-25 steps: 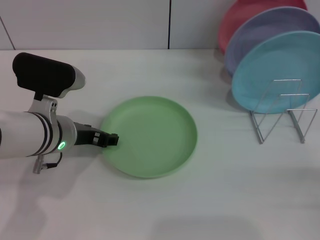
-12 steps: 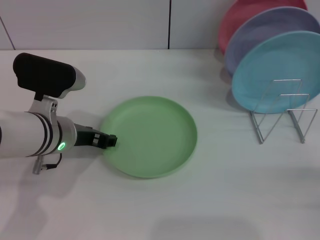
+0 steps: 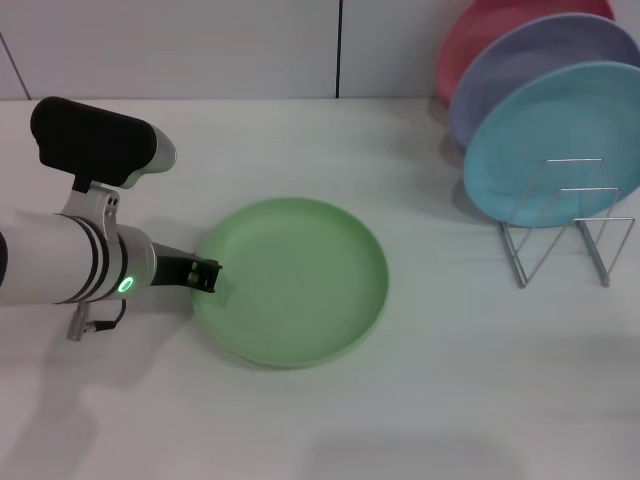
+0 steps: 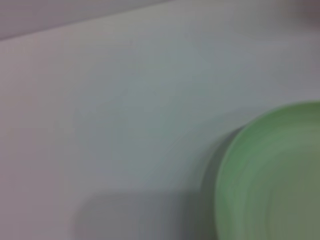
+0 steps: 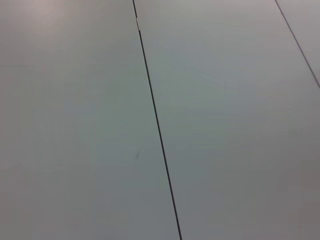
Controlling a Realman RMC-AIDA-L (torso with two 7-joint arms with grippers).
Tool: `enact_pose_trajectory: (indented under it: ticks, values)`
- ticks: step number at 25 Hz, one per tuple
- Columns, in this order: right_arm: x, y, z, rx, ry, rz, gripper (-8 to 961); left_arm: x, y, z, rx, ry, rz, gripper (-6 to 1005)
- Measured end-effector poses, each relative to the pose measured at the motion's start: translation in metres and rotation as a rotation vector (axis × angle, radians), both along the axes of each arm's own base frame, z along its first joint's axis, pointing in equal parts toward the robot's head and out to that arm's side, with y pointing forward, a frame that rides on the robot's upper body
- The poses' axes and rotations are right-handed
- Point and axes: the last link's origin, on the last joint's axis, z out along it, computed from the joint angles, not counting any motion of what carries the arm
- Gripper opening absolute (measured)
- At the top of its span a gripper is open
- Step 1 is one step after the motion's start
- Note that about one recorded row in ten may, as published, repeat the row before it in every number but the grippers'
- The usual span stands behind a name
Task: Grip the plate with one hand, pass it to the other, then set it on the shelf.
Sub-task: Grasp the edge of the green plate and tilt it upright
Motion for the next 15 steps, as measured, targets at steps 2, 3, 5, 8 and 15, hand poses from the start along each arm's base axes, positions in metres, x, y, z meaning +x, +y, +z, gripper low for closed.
enact_pose_trajectory:
  ticks: [2, 3, 5, 8, 15]
  values:
    - [0.0003, -0.0006, 0.0, 0.0, 0.0, -0.002, 799, 0.0015, -0.0003, 0.0009, 0.001, -0.001, -0.006, 193]
    - [0.0004, -0.0008, 0.0001, 0.0, 0.0, -0.002, 799, 0.002, -0.0004, 0.0009, 0.0, -0.001, -0.008, 187]
    - [0.0005, -0.001, 0.0002, 0.0, -0.001, -0.002, 799, 0.0027, -0.0006, 0.0003, -0.005, 0.002, -0.011, 175]
    - [0.0006, -0.0012, 0.0004, 0.001, -0.002, -0.002, 799, 0.0033, -0.0005, -0.0006, -0.011, 0.007, -0.014, 157]
    - [-0.0016, -0.0031, 0.0027, 0.016, 0.011, 0.023, 799, 0.0073, 0.0007, 0.0032, -0.007, 0.013, -0.048, 115]
